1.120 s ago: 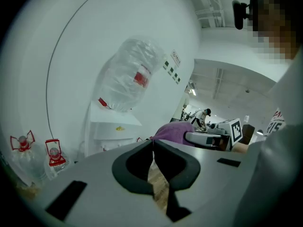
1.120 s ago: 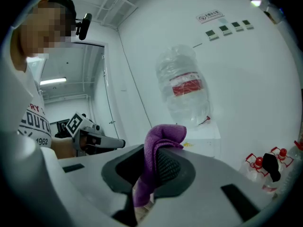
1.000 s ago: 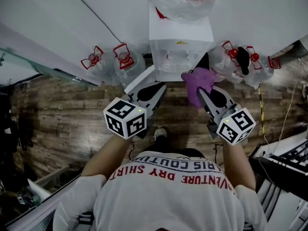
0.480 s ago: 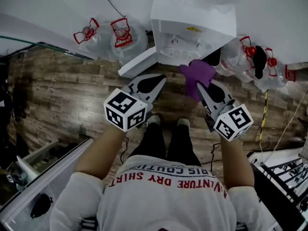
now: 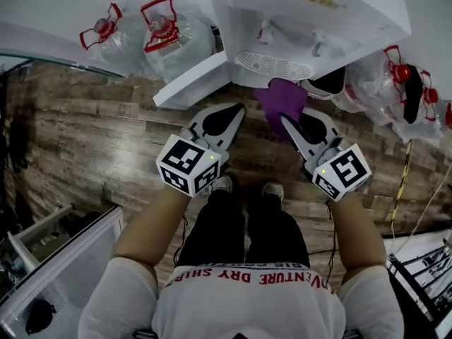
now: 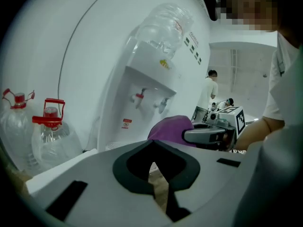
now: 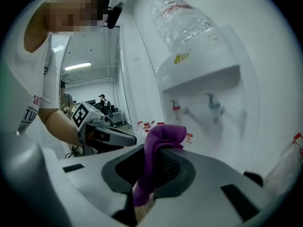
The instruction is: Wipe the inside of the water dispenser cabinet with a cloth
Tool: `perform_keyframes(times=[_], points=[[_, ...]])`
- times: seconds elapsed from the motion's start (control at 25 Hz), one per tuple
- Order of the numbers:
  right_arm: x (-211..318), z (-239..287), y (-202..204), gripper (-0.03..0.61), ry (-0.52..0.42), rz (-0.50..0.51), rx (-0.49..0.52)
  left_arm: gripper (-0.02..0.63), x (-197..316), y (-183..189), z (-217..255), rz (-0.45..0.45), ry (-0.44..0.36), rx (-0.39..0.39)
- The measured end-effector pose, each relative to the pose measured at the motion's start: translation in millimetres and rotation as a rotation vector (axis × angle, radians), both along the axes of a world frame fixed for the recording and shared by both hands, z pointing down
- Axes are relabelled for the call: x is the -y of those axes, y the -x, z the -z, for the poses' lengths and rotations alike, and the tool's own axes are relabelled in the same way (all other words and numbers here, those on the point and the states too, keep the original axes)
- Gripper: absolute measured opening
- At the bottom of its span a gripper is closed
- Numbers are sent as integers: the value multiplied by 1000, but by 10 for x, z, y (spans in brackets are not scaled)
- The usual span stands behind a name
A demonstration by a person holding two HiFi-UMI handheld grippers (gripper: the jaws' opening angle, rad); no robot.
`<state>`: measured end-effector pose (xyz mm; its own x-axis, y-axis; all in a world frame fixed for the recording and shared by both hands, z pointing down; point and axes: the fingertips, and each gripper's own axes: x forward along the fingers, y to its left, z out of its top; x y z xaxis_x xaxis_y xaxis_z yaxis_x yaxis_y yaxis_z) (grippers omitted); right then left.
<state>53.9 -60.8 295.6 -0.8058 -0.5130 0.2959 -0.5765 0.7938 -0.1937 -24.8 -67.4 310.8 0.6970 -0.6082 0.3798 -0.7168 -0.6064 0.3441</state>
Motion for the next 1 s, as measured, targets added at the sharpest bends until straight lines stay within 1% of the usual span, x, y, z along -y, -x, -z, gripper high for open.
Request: perform_keyframes(times=[0.2, 0.36, 0.52, 0.64, 0.72, 0.84, 1.0], points=[[42, -945, 57, 58, -47, 70, -22, 28, 49, 40, -913, -12, -59, 18], [336, -1727, 98, 58, -69, 90, -34, 28, 220, 104, -1616, -34, -116, 88], [633, -2298, 130, 58, -89, 108, -78, 28, 427, 84, -2193, -29, -124, 89], [846, -2615, 176, 58, -117, 89, -99, 28, 624, 97, -2483, -18, -123, 82], [985, -2780, 244, 58, -148, 83, -121, 28, 752, 111, -2593, -15, -137, 85], [1143, -2917, 350, 58, -186, 64, -144, 28, 879, 129, -2714, -17, -158, 106], [1256, -2985, 405, 58, -207, 42, -195, 28, 907, 151, -2831, -20, -134, 85]])
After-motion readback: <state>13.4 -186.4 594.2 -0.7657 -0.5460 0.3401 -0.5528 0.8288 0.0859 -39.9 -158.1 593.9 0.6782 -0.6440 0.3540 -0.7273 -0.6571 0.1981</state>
